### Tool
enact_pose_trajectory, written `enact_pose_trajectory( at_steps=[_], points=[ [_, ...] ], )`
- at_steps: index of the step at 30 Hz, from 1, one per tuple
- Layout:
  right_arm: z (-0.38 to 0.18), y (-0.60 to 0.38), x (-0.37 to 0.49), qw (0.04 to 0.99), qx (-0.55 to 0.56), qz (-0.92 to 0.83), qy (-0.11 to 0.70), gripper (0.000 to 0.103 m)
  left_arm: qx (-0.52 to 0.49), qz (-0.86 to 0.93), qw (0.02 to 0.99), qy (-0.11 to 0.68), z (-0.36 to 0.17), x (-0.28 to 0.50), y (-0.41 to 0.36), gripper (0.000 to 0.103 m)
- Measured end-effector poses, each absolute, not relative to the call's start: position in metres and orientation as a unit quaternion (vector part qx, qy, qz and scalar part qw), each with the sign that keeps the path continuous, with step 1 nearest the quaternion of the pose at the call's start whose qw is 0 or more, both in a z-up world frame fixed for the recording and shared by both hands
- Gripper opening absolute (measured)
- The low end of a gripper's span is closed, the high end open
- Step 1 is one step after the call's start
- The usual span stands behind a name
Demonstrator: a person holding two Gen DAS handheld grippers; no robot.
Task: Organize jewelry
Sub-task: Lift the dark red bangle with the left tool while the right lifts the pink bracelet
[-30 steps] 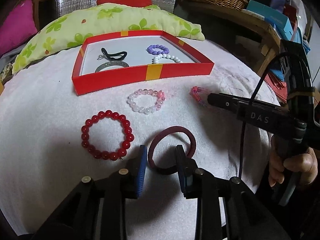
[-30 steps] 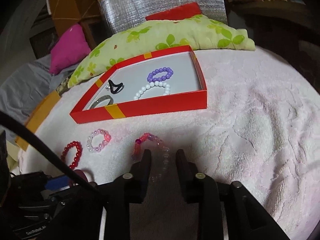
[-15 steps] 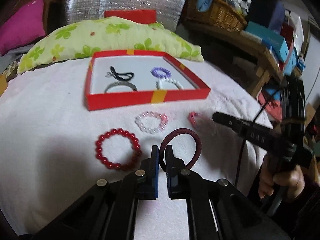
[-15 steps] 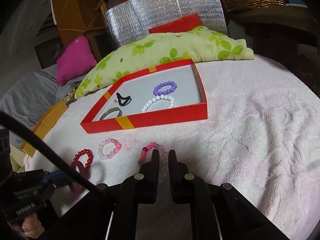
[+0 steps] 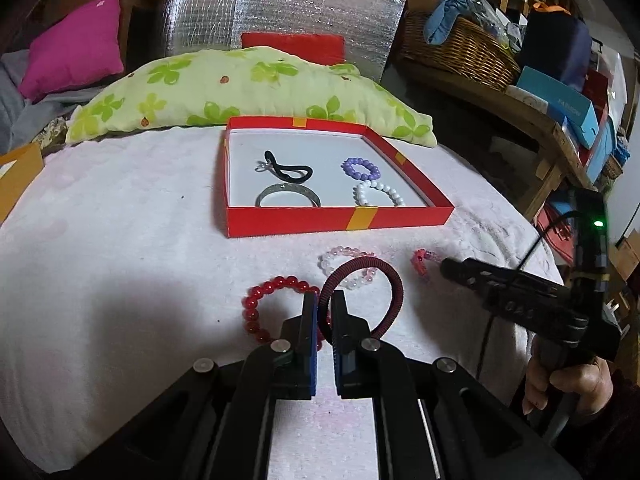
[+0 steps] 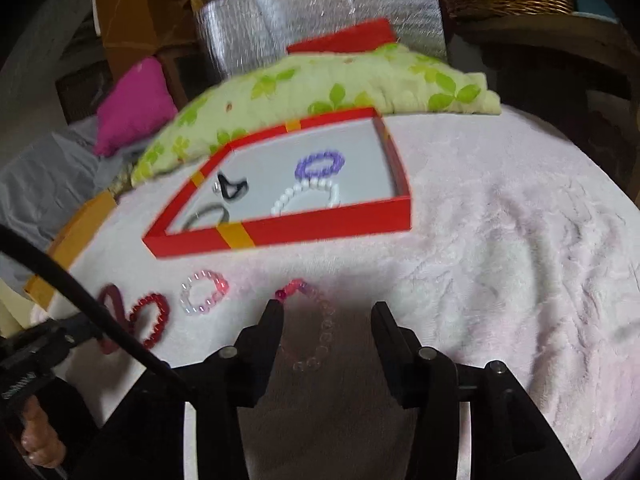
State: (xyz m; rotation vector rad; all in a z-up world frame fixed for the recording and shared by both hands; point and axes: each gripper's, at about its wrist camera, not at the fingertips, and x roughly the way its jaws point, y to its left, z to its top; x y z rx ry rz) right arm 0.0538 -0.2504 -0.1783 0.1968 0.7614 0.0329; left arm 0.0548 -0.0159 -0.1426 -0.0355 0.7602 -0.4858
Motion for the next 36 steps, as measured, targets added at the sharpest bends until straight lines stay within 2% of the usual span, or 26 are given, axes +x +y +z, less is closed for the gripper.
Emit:
enact_pose_trajectory(
  at_steps=[1, 4, 5, 9, 12, 16, 21, 36],
  points=[
    [-0.182, -0.247, 0.057, 0.921, 0.091, 0.016, 0.379, 0.032, -0.013, -0.233, 0.901, 0.366, -0.143, 0.055, -0.016, 0.006],
    [-0.183, -0.230, 0.060, 0.927, 0.039, 0.000, 0.373, 0.022, -0.013, -0.235, 0.901, 0.365, -0.142, 0.055, -0.018, 0.006],
    [-0.183, -0.227, 0.060, 0.928, 0.029, -0.002, 0.372, 0.016, -0.014, -0.236, 0.900, 0.365, -0.142, 0.056, -0.017, 0.006],
    [-0.174, -0.226, 0.062, 0.924, 0.024, -0.001, 0.381, 0.009, -0.012, -0.237, 0.901, 0.363, -0.142, 0.056, -0.018, 0.006],
    [-0.170, -0.219, 0.061, 0.921, 0.001, 0.000, 0.389, 0.009, -0.014, -0.238, 0.901, 0.363, -0.141, 0.057, -0.020, 0.006],
    [-0.173, -0.226, 0.065, 0.911, 0.057, 0.009, 0.408, 0.009, -0.013, -0.234, 0.901, 0.366, -0.143, 0.058, -0.021, 0.006],
    [-0.187, -0.236, 0.062, 0.914, 0.104, 0.006, 0.392, 0.009, -0.002, -0.226, 0.901, 0.370, -0.147, 0.057, -0.023, 0.007],
    [-0.163, -0.267, 0.042, 0.920, 0.184, 0.033, 0.344, 0.009, 0.023, -0.211, 0.903, 0.374, -0.156, 0.057, -0.030, 0.006]
  ],
)
